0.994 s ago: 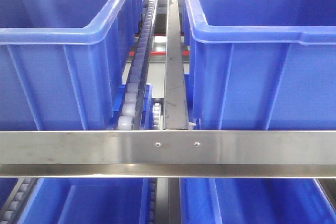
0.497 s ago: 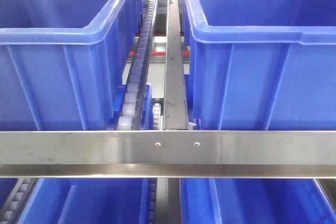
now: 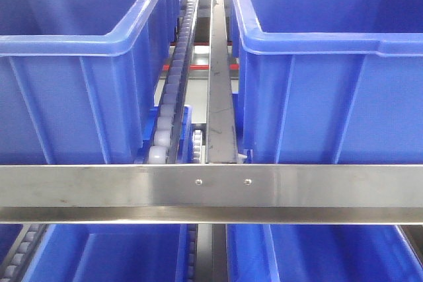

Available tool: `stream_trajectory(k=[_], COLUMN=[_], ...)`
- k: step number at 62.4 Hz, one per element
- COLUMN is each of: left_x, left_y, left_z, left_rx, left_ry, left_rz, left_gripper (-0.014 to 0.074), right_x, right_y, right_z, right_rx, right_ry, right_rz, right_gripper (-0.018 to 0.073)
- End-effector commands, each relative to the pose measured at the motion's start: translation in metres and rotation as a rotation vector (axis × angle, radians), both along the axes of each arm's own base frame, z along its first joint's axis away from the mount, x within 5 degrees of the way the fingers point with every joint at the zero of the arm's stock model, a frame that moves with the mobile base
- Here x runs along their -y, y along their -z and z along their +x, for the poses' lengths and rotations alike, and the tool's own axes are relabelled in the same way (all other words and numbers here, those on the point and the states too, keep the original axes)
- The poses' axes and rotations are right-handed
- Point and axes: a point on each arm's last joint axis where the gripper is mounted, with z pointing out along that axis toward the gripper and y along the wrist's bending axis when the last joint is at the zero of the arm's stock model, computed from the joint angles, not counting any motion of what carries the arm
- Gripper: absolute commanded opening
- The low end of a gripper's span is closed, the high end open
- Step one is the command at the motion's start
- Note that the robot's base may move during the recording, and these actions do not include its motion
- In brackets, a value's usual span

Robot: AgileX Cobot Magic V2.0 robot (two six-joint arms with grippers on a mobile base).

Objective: Pick and sort blue part to right shelf

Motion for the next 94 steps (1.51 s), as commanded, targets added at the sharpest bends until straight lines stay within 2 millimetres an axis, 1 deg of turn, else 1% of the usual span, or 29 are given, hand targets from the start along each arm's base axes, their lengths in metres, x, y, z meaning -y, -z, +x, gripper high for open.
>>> stream_trajectory(k=[1,11,16,22,32,39,43,45,52,57,73,80,94], left_x=[-0.001,-0.001,-0.001,0.0,-0.001,-0.001,-0.001,0.0,0.003,0.004,0.002,0.002,0.002], left_y=[-0.017,-0.017,-0.011,0.002,0.025,0.038,0.046,0.049,0.049,0.048,0.045,0.045,0.044], left_z=[0.0,0.0,0.0,-0.006,-0.016,-0.019,-0.018,-0.017,-0.017,-0.018,-0.018,-0.018,-0.018], left_rx=[0.107,0.105,0.099,0.106,0.144,0.159,0.156,0.13,0.13,0.133,0.174,0.173,0.174], left_ry=[-0.009,-0.009,-0.01,-0.012,-0.008,-0.009,-0.009,-0.001,0.044,0.066,0.035,0.031,0.031], left_rz=[-0.01,-0.008,0.023,0.132,0.045,0.058,0.053,0.054,0.115,0.114,0.103,0.079,0.086], left_gripper=[0.0123,0.0123,0.0123,0.0123,0.0123,0.0124,0.0124,0.0124,0.0123,0.0124,0.0124,0.0124,0.0124], right_x=[0.0,0.0,0.0,0.0,0.0,0.0,0.0,0.0,0.0,0.0,0.0,0.0,0.0], right_y=[-0.016,-0.016,-0.016,-0.016,-0.016,-0.016,-0.016,-0.016,-0.016,-0.016,-0.016,-0.016,-0.016], right_z=[-0.005,-0.005,-0.005,-0.005,-0.005,-0.005,-0.005,-0.005,-0.005,-0.005,-0.005,-0.005,-0.005], right_rx=[0.138,0.138,0.138,0.138,0.138,0.138,0.138,0.138,0.137,0.137,0.137,0.137,0.137], right_ry=[0.005,0.005,0.005,0.005,0.005,0.005,0.005,0.005,0.005,0.005,0.005,0.005,0.005], right_rz=[-0.011,-0.011,-0.011,-0.011,-0.011,-0.011,-0.011,-0.011,-0.011,-0.011,-0.011,-0.011,-0.011], right_gripper=[0.0055,0.0055,0.0055,0.0055,0.0055,0.0055,0.0055,0.0055,0.0055,0.0055,0.0055,0.0055,0.0055])
